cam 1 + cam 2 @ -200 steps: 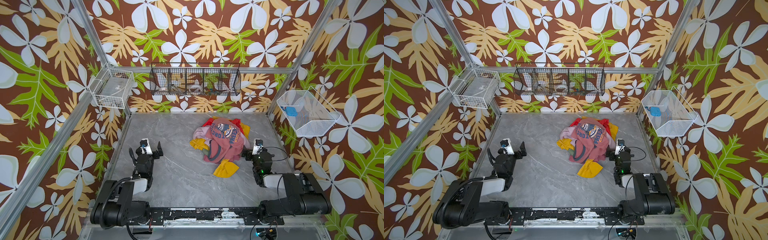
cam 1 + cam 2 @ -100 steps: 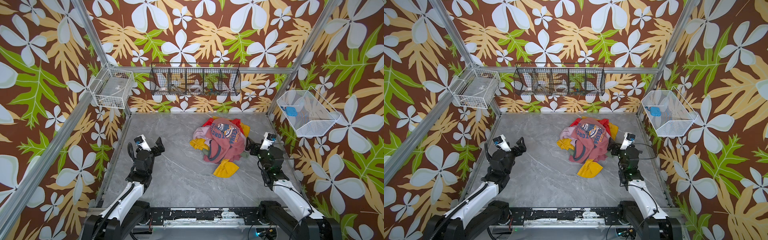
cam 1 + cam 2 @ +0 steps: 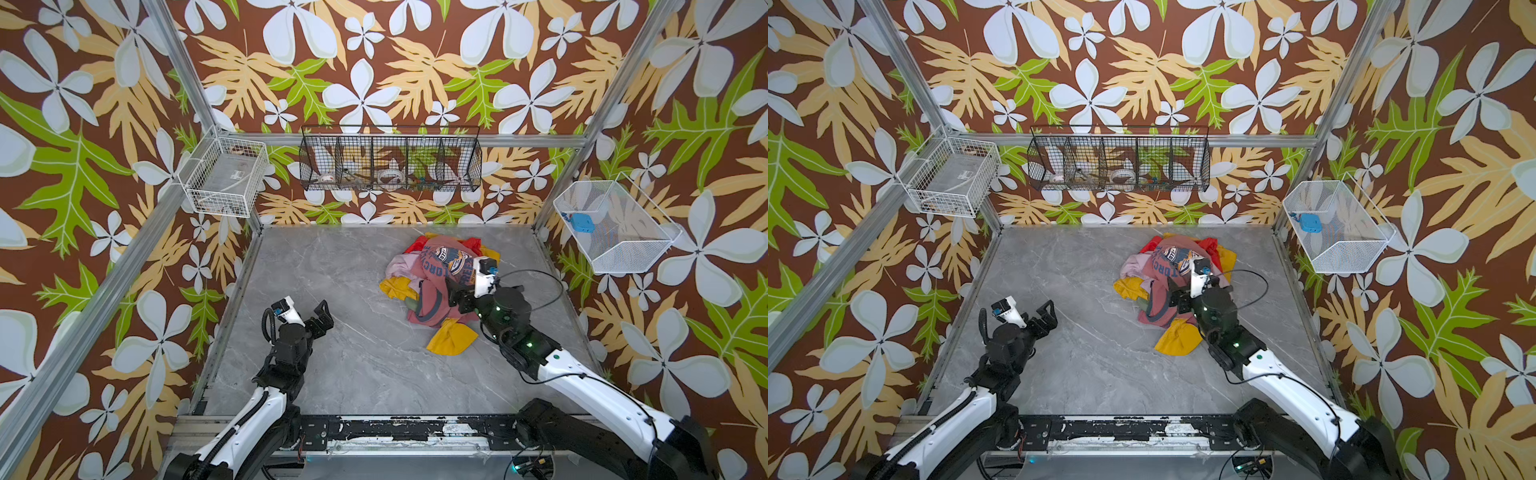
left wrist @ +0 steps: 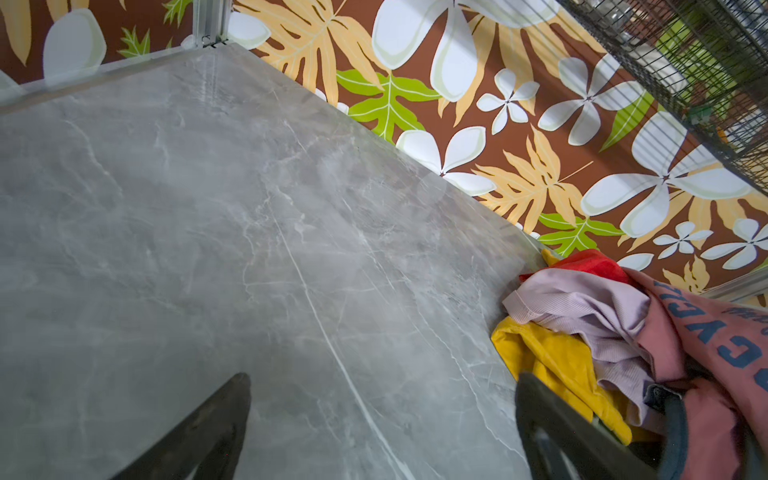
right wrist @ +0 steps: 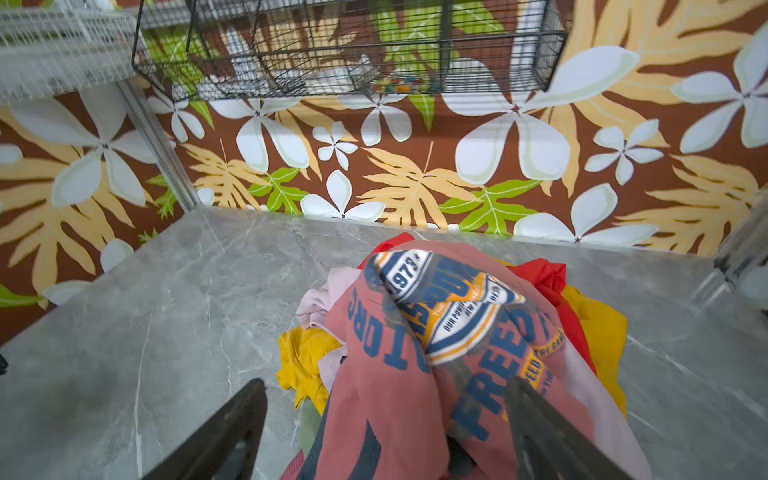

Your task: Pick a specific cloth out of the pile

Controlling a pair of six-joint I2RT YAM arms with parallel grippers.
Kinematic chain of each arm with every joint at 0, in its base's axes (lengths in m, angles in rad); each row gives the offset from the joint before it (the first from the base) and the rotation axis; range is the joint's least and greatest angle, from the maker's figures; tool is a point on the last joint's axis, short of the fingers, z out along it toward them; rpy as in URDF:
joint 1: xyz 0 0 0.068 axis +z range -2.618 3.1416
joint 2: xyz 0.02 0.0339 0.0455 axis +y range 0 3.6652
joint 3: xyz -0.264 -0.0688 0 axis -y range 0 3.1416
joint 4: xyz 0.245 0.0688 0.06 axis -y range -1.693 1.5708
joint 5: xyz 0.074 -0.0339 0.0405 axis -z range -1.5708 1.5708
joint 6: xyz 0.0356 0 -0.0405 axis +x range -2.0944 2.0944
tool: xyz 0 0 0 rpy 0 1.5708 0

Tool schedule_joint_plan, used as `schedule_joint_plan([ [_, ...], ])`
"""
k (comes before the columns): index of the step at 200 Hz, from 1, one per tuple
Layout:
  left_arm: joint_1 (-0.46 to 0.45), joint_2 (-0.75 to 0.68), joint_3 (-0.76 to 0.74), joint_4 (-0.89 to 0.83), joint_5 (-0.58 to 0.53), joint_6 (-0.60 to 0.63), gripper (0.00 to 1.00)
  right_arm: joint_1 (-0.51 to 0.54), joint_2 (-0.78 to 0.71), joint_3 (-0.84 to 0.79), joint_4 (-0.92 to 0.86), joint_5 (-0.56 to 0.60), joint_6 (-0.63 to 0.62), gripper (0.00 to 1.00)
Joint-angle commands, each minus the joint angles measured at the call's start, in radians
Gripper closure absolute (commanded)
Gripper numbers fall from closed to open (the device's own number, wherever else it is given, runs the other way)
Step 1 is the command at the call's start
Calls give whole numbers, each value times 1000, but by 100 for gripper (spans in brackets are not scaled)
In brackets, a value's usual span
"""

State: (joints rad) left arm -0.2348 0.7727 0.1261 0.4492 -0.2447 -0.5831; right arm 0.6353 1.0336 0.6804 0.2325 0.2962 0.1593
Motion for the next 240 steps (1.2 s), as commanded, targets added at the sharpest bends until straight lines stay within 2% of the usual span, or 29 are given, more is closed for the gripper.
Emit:
schedule_joint_plan([
  [1, -1, -35, -17, -42, -24, -43, 0, 121, 131, 114, -76, 235, -217, 11],
  [31, -1, -53, -33, -73, -22, -59, 0, 234, 357, 296, -171, 318, -372, 15],
  [63, -1, -53, -21, -95, -7, -61, 0, 267, 556, 473, -280, 340, -416, 20],
  [88, -1, -43, -14, -95, 4, -70, 0, 267, 695, 593, -326, 407, -457, 20],
  [146, -1, 2, 3, -95, 48, -73, 0, 236, 1046, 939, -456, 429, -561, 23],
  [175, -1, 11, 7, -95, 58, -73, 0, 206, 1185, 1093, -467, 450, -616, 22],
  [212, -1, 4, 13, -102, 64, -73, 0, 185, 1321, 1217, -482, 473, -738, 23],
  [240, -1, -11, 22, -127, 59, -67, 0, 169, 1336, 1235, -526, 466, -772, 23],
])
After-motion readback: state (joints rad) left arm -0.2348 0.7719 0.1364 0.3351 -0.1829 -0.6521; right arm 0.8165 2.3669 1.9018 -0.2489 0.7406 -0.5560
